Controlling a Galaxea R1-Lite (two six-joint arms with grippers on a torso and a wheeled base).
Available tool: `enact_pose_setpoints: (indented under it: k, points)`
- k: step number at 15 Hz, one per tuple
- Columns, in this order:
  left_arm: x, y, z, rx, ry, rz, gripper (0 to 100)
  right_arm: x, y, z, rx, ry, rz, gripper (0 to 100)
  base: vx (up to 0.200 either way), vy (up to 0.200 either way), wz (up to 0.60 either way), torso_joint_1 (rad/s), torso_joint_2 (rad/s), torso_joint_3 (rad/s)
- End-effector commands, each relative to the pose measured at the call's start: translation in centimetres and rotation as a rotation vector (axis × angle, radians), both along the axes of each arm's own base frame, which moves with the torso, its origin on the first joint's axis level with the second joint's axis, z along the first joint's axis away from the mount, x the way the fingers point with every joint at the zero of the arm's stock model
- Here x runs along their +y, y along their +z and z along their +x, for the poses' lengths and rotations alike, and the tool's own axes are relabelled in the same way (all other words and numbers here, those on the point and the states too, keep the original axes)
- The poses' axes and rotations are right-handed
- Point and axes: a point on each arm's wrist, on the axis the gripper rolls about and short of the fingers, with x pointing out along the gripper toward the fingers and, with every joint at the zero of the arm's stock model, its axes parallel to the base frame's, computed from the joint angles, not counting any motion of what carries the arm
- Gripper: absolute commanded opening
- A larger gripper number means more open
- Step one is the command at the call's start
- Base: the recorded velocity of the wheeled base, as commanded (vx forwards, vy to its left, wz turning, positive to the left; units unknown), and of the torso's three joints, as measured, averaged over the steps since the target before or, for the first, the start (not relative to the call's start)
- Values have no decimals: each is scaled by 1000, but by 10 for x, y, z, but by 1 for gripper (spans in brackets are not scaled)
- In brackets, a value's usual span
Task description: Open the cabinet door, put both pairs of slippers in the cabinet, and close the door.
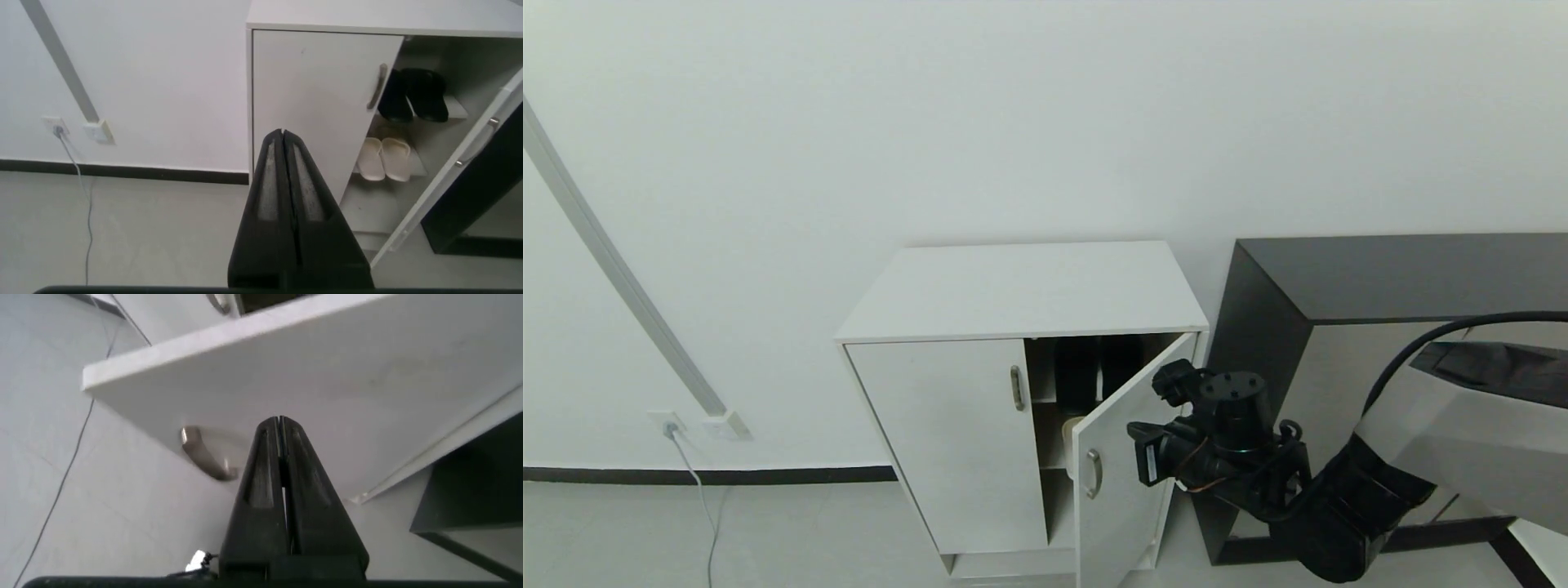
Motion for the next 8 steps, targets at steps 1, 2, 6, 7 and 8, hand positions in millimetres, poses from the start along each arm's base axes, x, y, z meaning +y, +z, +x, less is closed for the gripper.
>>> enact_pose_setpoints:
  k: [1,2,6,7,8]
  points:
    - [0,0,0,0,2,0,0,6,-11,10,5,-5,-3,0,0,0,0,0,0,0]
    - [0,0,0,0,0,0,0,8,-13,13,3,-6,-3,0,0,0,0,0,0,0]
    - [0,0,0,0,2,0,0,13,-17,33,-20,-25,14,0,0,0,0,0,0,0]
    - [0,0,0,0,2,0,0,14,-17,39,-32,-33,22,0,0,0,0,0,0,0]
    - [0,0,0,0,0,0,0,14,-20,46,-37,-42,26,0,0,0,0,0,0,0]
